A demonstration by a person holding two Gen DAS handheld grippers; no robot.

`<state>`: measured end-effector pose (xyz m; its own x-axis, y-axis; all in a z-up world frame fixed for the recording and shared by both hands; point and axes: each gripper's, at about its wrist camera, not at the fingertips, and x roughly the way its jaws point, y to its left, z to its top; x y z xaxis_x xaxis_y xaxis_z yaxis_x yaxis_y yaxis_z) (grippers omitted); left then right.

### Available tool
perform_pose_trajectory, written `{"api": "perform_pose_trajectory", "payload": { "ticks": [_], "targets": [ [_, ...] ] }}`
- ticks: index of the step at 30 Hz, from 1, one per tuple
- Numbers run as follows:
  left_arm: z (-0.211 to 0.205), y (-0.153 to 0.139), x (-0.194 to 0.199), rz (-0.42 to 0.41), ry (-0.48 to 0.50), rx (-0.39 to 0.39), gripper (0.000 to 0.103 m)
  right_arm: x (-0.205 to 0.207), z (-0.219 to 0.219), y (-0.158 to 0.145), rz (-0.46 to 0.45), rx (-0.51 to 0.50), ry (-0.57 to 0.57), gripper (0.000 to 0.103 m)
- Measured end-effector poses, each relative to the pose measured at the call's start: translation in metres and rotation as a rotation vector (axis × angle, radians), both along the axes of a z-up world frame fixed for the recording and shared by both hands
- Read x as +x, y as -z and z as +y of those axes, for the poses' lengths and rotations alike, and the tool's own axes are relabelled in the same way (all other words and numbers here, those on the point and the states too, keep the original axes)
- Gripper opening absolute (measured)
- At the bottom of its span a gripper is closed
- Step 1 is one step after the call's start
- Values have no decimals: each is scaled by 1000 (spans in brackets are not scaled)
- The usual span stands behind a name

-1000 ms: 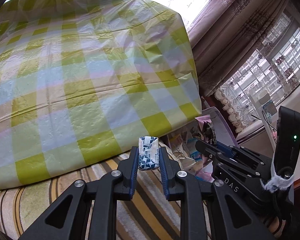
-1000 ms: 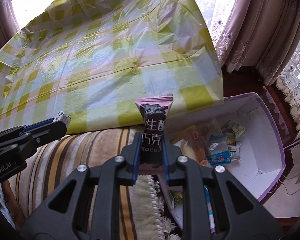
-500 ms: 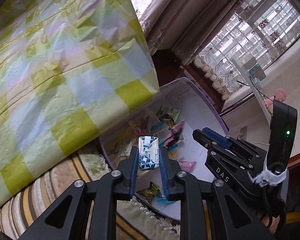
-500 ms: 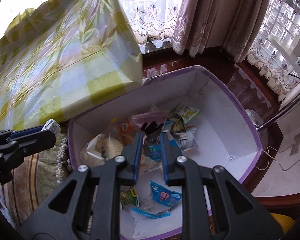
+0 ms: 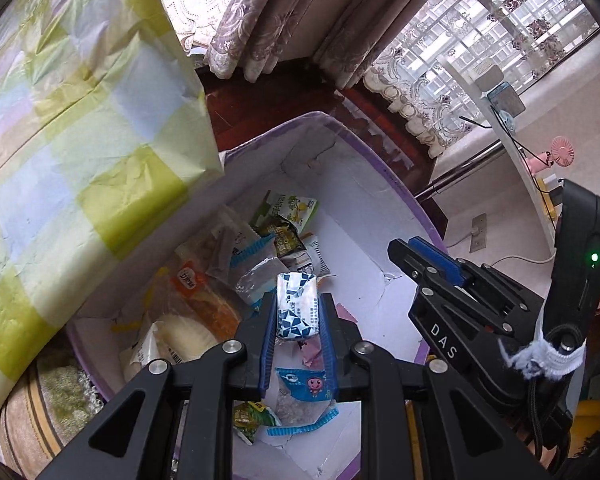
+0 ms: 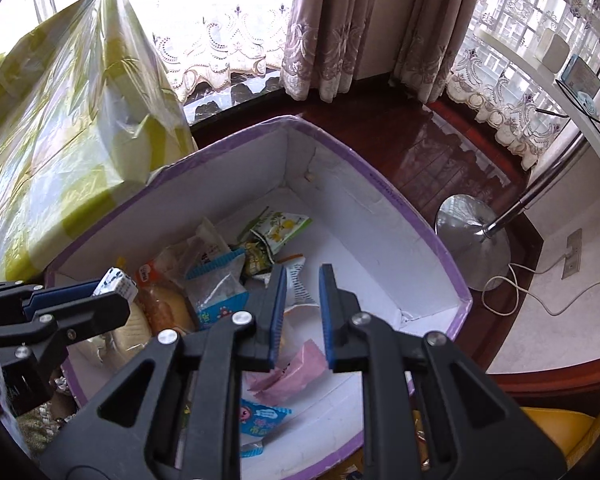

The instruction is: Organize snacks

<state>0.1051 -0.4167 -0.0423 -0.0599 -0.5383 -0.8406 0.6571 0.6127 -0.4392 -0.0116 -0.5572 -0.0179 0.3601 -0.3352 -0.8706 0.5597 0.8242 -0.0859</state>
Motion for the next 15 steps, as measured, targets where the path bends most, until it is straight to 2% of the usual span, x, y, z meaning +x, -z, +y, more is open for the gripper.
{"api": "perform_pose_trajectory", "payload": {
  "ticks": [4,5,6,7,8,9,15],
  "targets": [
    [-12,8,2,53,6,-17,24,-5,-11,3,14,8,29,23],
    [-13,11,2,67,2,-14,26,-6,-12,4,20,8,33,32],
    [-13,12,3,79,-3,-12,37,-7,-13,4,24,6,33,47],
    [-12,13,3,88,-11,-10,52,-8,-12,3,25,0,35,55],
    [-10,12,4,94,-23,-11,58,-10,-11,2,24,-7,38,64],
    [-6,11,5,98,-38,-17,63,-11,-8,0,24,-11,37,65],
    [32,-5,-2,74,-107,-24,68,-20,9,-13,28,10,36,71]
  ]
}}
